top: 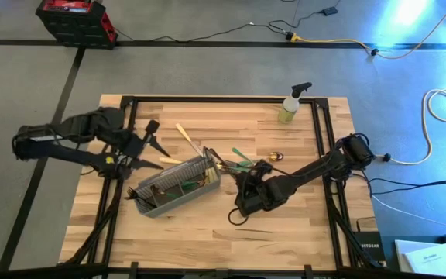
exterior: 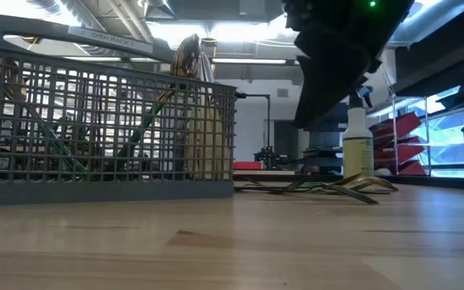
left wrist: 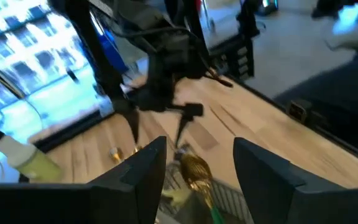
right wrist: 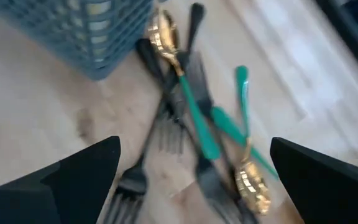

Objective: Sort silverware
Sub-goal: Put the spoon into the silverware tray

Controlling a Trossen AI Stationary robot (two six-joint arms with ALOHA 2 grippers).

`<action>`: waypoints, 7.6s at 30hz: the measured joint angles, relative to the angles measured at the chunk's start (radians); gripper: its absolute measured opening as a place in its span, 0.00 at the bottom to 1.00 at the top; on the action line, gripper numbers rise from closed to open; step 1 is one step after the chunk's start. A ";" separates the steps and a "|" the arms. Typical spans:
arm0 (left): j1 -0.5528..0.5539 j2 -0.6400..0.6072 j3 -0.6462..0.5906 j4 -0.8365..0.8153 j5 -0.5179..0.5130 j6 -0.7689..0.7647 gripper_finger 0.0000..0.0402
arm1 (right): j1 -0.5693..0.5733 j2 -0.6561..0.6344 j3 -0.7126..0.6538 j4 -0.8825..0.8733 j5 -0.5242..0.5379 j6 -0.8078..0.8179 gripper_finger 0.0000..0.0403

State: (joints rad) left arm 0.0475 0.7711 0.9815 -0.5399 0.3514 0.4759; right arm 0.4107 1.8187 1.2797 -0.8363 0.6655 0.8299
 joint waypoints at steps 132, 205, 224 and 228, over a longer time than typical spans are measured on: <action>0.045 -0.362 -0.502 0.544 -0.084 0.190 0.38 | 0.137 -0.430 -0.071 0.589 -0.032 -0.073 0.00; -0.368 0.710 -0.164 1.362 -0.918 1.023 0.01 | 0.053 -0.426 -0.071 0.730 -0.008 -0.180 0.00; -0.403 0.560 -0.173 1.145 -0.940 0.773 0.00 | 0.151 -0.404 0.042 0.618 -0.127 -0.906 0.00; -0.416 0.449 -0.174 1.011 -0.844 0.610 0.00 | 0.181 -0.362 0.084 0.613 -0.127 -1.171 0.00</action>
State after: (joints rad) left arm -0.3685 1.2205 0.8078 0.4707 -0.4927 1.0855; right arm 0.5917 1.4567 1.3638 -0.2237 0.5383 -0.3414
